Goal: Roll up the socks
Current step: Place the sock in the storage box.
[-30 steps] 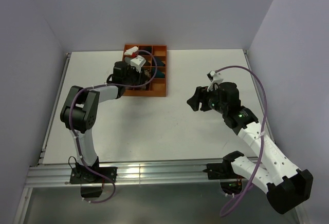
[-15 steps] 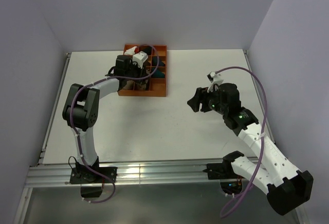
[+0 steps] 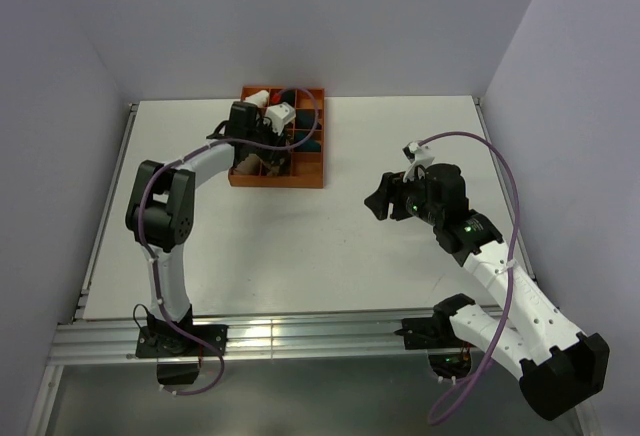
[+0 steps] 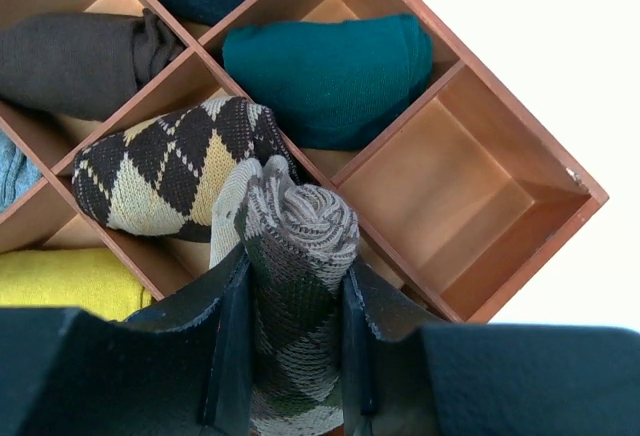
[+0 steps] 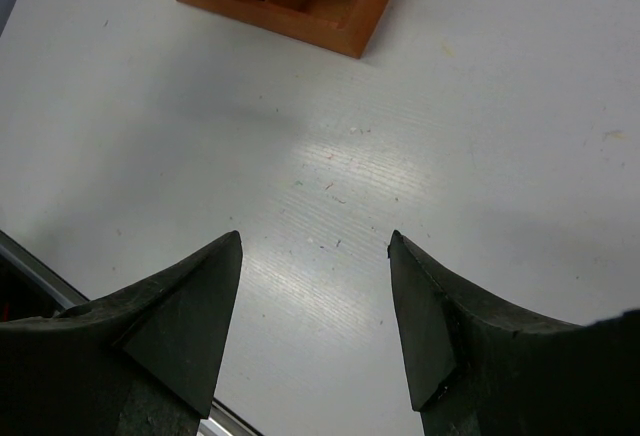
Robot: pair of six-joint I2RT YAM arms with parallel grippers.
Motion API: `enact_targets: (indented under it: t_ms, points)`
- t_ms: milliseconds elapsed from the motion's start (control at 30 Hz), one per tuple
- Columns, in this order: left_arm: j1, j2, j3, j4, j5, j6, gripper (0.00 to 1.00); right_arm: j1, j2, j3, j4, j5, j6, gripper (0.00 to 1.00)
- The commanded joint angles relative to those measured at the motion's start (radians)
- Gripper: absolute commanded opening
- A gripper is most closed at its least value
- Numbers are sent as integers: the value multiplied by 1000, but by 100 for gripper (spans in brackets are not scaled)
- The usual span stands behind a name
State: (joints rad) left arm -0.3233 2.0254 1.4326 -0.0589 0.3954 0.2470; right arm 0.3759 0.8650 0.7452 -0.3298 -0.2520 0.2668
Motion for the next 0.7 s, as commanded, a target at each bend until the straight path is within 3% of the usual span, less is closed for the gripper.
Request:
enact_targets:
  t_ms: [0, 667]
  points:
    - [3, 42, 45, -128, -27, 78, 0, -8, -20, 2, 18, 2, -23, 68]
    - [1, 125, 63, -292, -7, 175, 0, -8, 5, 11, 2, 14, -29, 67]
